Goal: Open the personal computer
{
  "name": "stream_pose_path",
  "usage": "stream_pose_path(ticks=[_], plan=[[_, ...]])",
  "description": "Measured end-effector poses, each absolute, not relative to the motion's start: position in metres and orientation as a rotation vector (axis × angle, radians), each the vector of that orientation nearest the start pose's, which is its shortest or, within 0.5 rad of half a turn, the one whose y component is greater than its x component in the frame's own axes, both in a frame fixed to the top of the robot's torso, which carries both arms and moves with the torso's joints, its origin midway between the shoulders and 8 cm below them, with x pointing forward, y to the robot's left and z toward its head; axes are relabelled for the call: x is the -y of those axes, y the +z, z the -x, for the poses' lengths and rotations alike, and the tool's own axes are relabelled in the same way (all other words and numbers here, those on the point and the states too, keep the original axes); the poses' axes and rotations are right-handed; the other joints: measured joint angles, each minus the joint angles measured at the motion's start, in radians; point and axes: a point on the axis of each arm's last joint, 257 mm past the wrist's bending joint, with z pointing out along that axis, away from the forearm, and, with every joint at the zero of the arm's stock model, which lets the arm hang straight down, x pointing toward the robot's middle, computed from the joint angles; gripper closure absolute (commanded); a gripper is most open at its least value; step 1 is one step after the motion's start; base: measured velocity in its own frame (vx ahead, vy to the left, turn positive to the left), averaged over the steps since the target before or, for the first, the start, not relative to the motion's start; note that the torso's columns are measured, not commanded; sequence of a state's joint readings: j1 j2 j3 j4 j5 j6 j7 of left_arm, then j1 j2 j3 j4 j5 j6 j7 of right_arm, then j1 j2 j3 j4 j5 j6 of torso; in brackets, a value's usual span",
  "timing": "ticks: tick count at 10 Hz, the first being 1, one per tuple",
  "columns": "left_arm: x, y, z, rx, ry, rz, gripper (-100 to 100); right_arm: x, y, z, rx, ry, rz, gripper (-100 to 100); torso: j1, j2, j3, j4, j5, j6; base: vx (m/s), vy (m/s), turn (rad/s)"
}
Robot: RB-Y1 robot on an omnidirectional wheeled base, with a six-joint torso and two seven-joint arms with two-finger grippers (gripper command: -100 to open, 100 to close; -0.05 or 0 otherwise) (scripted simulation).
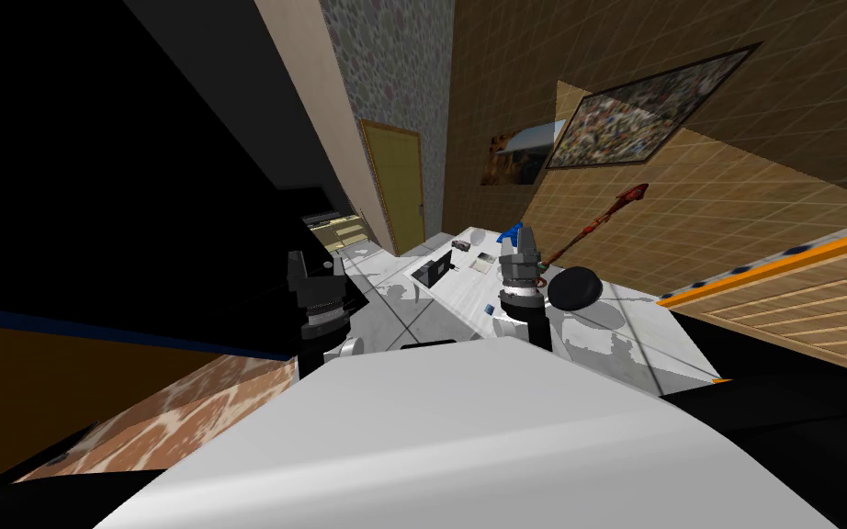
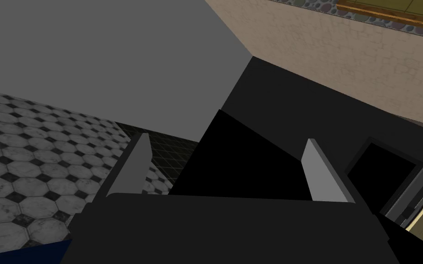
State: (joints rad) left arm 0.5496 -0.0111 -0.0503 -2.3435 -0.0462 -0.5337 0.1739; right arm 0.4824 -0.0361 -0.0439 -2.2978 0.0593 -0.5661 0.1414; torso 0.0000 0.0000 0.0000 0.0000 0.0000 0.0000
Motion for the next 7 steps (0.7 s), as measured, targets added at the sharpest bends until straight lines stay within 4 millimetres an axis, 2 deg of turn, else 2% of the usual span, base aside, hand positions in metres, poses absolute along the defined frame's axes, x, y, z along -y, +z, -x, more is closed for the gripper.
stream_pose_path(ticks=[2,7], plan=[[-0.2607,0.0428,-0.3248,-0.550,-1.481,0.664,0,0.2754,0.0498,-0.3291,-0.632,1.118,-0.456,0,0.000,0.104,-0.209,0.105,0.000,0.000,0.000,0.000,0.000],[-0.2606,0.0429,-0.3248,-0.550,-1.481,0.664,0,0.2754,0.0499,-0.3291,-0.632,1.118,-0.456,0,0.000,0.470,-0.939,0.470,0.000,0.000,0.000,0.000,0.000]])
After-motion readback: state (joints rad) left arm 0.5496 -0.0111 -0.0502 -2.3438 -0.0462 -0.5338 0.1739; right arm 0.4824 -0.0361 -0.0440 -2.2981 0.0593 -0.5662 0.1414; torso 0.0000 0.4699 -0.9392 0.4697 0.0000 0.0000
